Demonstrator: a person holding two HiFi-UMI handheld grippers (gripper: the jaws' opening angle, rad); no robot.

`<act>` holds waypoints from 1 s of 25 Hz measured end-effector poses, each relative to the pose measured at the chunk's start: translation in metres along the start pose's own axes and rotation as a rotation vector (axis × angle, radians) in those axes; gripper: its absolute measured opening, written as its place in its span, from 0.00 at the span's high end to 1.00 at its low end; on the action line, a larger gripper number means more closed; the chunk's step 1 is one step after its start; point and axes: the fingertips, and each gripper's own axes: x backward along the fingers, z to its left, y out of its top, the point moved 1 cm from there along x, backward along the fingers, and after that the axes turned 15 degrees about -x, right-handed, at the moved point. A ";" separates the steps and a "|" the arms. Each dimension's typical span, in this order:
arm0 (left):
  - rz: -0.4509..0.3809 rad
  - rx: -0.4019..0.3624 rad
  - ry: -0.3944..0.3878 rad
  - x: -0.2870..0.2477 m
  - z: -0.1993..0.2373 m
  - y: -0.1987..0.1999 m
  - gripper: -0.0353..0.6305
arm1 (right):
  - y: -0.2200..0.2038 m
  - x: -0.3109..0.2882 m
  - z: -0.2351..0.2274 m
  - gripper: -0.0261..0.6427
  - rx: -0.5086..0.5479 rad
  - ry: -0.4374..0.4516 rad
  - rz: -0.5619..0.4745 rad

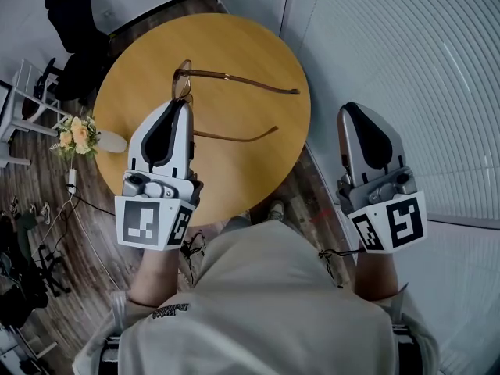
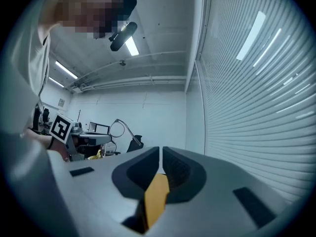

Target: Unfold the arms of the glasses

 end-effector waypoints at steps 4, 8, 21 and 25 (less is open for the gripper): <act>0.023 0.009 -0.005 0.003 -0.008 -0.019 0.88 | -0.025 0.005 -0.001 0.90 -0.016 -0.015 0.046; 0.053 0.022 -0.017 0.005 -0.014 -0.032 0.88 | -0.039 0.008 -0.006 0.90 -0.026 -0.033 0.085; 0.080 0.037 -0.039 0.004 -0.020 -0.043 0.88 | -0.048 0.004 -0.009 0.90 0.009 -0.040 0.116; 0.083 0.039 -0.042 0.003 -0.018 -0.045 0.88 | -0.049 0.001 -0.007 0.90 0.009 -0.036 0.128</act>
